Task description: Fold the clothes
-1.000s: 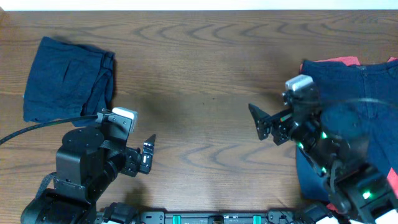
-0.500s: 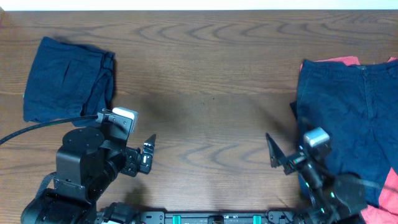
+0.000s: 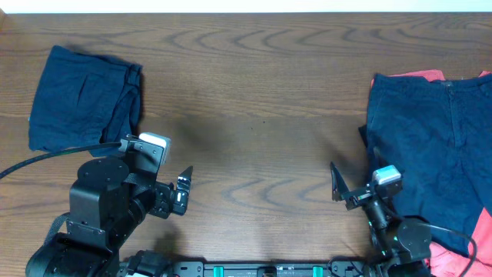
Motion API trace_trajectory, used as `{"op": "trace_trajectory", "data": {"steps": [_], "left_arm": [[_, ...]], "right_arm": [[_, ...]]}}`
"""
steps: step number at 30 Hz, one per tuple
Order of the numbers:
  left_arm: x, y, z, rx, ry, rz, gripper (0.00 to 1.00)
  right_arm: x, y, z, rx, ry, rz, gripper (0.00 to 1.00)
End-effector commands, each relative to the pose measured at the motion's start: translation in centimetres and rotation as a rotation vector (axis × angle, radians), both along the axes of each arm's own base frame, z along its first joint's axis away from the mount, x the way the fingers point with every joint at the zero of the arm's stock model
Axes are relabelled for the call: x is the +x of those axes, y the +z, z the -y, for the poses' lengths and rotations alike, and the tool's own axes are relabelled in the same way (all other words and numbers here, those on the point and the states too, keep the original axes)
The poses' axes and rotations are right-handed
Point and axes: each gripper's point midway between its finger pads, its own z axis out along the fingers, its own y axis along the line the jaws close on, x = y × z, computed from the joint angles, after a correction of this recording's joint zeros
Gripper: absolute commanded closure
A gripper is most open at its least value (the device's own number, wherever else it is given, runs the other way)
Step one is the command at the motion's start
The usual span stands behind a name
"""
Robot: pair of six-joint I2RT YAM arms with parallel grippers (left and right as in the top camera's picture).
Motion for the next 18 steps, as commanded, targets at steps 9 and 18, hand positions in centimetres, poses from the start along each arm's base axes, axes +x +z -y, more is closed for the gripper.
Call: {"op": "trace_trajectory", "data": {"steps": [9,18], "left_arm": [[0.0,0.7,-0.1,0.003,0.000,0.020,0.02],[0.0,0.7,-0.1,0.003,0.000,0.020,0.02]], "right_arm": [[0.0,-1.6,0.0,-0.014,0.002,-0.047,0.01],[0.0,-1.6,0.0,-0.014,0.002,-0.047,0.01]]}}
